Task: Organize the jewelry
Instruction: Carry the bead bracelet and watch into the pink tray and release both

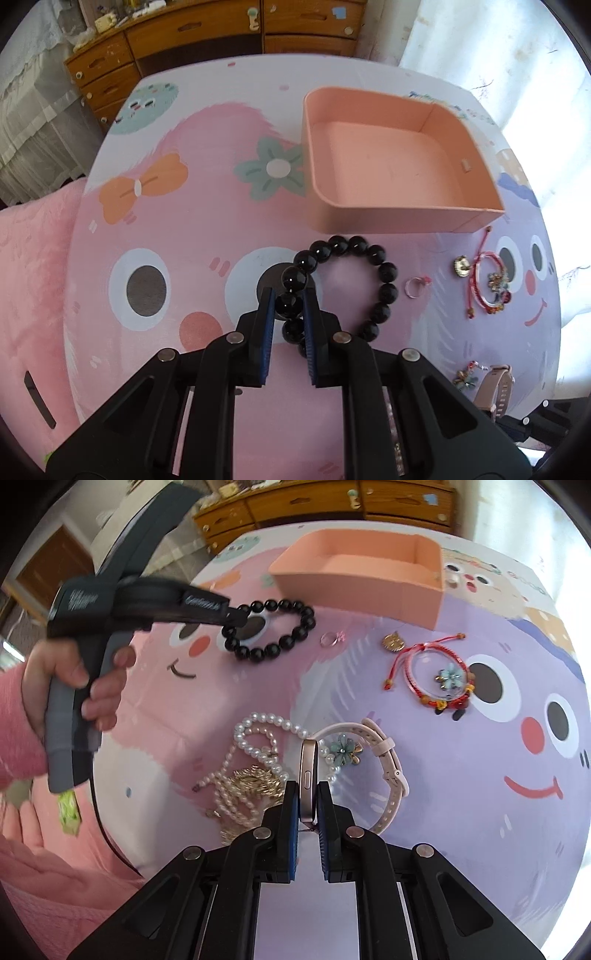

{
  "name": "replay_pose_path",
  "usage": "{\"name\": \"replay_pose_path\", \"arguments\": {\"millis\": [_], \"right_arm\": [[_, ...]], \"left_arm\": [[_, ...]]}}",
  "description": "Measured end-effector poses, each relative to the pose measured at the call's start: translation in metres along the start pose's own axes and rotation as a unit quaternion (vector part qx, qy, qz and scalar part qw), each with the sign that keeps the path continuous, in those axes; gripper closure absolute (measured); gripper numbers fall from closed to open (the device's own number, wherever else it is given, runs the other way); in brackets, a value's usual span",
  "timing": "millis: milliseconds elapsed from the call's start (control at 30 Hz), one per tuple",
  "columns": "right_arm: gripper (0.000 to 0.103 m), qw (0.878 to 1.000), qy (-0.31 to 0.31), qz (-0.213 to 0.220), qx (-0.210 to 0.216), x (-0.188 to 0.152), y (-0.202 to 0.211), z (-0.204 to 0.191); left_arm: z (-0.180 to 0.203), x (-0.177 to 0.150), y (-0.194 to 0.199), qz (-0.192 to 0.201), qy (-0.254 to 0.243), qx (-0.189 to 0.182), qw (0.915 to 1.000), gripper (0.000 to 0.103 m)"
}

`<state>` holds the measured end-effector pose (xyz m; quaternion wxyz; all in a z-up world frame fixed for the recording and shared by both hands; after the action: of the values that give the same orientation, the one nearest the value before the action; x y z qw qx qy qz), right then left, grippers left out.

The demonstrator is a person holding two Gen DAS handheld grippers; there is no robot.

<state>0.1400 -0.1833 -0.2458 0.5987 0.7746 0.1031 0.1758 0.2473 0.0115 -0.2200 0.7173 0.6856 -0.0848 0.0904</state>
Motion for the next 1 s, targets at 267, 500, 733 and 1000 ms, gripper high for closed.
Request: {"name": "replay_pose_path", "arguments": {"millis": [267, 500, 733, 1000], "right_arm": [[0.094, 0.998, -0.022, 0.051, 0.009, -0.004, 0.050, -0.020], [0.094, 0.992, -0.046, 0.110, 0.028, 0.015, 0.111, -0.021], [0.094, 0.989, -0.014, 0.141, 0.030, 0.046, 0.156, -0.029], [0.094, 0.986, 0.014, 0.161, 0.033, 0.107, 0.174, -0.039]], "left_arm": [[0.016, -0.012, 0.058, 0.038, -0.030, -0.026, 0.9985, 0.091], [0.027, -0.016, 0.121, 0.080, -0.024, -0.040, 0.9957, 0.091], [0.033, 0.001, 0.181, 0.115, -0.026, -0.067, 0.9907, 0.091], [0.054, 0.047, 0.218, 0.152, -0.042, -0.094, 0.9830, 0.091]]}}
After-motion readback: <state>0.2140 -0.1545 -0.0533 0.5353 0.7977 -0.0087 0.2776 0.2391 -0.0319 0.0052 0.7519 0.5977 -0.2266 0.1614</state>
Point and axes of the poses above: each gripper's, at about its wrist camera, not at the fingertips, and y roughly against the way its jaws point, z to its right, x to its top, the point moved 6 cm from there along -y, roughly the way its jaws point, and after that the axes turned 8 degrees about -z, right-handed, at the moved point
